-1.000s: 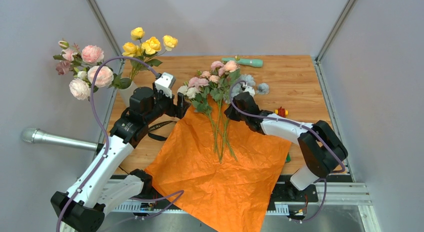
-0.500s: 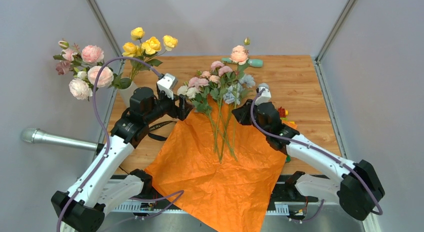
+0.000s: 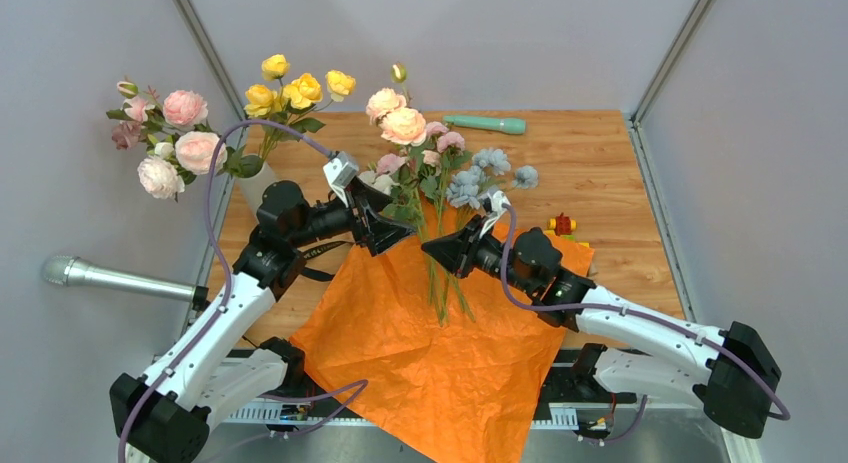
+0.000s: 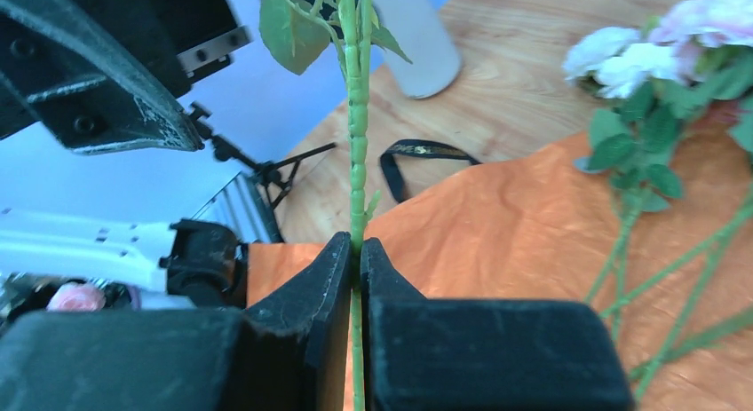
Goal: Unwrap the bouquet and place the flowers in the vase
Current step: Pick up the fake flower from the wrapping paper, then insert the fake flower into the vase.
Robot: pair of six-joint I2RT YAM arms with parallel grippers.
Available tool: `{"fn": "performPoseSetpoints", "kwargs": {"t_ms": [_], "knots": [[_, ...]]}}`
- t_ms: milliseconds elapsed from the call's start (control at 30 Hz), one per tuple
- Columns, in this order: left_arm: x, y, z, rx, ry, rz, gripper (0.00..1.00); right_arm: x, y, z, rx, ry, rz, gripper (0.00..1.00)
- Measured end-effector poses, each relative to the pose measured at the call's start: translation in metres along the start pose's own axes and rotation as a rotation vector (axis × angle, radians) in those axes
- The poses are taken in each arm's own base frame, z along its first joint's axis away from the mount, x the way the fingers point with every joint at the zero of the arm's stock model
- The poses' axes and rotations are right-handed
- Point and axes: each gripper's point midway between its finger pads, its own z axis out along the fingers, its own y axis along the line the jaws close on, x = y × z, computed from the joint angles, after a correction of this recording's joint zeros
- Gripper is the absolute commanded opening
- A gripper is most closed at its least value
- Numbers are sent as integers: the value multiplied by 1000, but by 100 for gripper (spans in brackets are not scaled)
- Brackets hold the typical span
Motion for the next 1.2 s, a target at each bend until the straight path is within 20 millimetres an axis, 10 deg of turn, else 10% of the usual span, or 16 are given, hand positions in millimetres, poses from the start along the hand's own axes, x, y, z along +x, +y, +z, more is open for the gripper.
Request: {"fn": "performPoseSetpoints", "kwargs": {"t_ms": [233, 500, 733, 933, 1200], "knots": [[-7, -24, 5, 150, -37, -55, 84, 9, 29, 7, -131, 16, -9, 0], [-13, -32, 6, 199, -53, -84, 28, 5, 38, 7, -176, 4, -15, 0], [-11, -28, 11, 205, -46, -120, 0, 8, 39, 7, -181, 14, -25, 0], [-11, -29, 11, 209, -45, -120, 0, 8, 37, 7, -176, 12, -35, 0], [-3, -22, 7, 152, -27, -76, 0, 10, 29, 7, -137, 19, -51, 52]]}}
